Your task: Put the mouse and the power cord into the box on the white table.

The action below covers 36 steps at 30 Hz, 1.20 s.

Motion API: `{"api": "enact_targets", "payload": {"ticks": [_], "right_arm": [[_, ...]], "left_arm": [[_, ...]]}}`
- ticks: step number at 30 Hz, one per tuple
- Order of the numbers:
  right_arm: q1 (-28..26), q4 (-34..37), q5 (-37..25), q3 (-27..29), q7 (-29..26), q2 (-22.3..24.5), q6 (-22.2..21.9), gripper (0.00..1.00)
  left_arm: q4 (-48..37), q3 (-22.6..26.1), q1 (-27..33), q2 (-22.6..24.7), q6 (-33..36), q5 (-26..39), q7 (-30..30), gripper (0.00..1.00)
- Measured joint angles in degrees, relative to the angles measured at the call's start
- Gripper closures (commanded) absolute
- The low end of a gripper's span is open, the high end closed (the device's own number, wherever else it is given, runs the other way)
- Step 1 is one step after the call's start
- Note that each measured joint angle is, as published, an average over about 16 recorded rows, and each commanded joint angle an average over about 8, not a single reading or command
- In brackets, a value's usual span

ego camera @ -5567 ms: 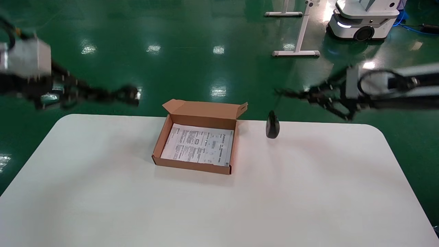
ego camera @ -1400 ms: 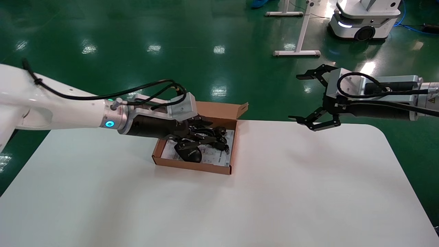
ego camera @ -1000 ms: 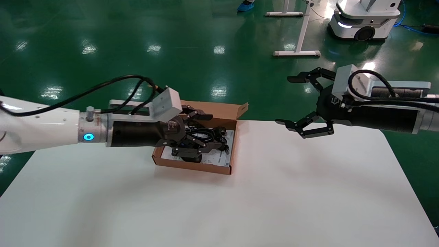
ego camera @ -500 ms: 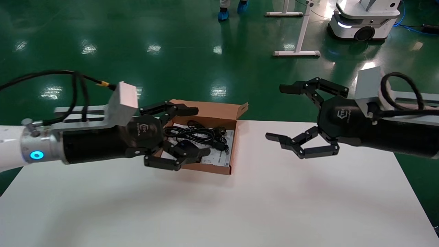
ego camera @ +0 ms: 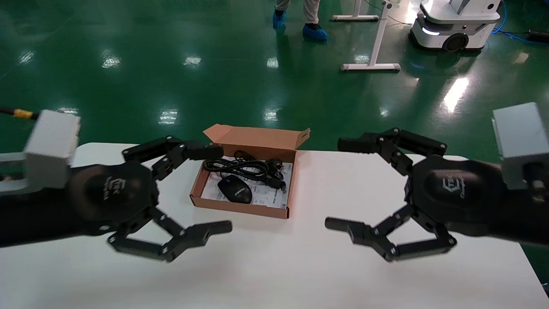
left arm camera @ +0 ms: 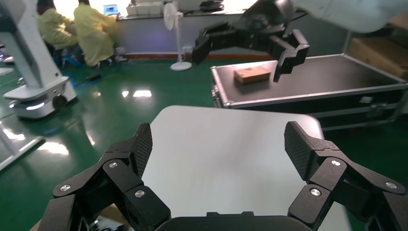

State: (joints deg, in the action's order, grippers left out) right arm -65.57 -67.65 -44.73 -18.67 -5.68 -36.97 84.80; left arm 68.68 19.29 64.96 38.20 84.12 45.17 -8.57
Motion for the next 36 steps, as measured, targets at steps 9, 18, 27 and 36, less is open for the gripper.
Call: {"api": "enact_targets", "payload": {"ticks": [9, 18, 27, 36], "right_arm": [[4.5, -6.66, 3.28, 2.97, -5.26, 2.18, 1.04, 0.0], [5.03, -7.37, 3.7, 3.32, -5.78, 2.44, 1.16, 0.0], [4.46, -6.52, 3.23, 2.94, -5.35, 2.17, 1.01, 0.0], [4.17, -6.13, 3.01, 2.76, -5.14, 2.04, 0.95, 0.0]], "left_arm": [[5.76, -3.74, -3.88, -3.59, 1.69, -3.84, -2.14, 0.0], [6.24, -4.06, -4.22, -3.89, 1.84, -4.21, -2.32, 0.0], [5.53, -3.66, -3.81, -3.52, 1.71, -3.76, -2.27, 0.0], [5.18, -3.46, -3.6, -3.34, 1.64, -3.52, -2.24, 0.0]]}}
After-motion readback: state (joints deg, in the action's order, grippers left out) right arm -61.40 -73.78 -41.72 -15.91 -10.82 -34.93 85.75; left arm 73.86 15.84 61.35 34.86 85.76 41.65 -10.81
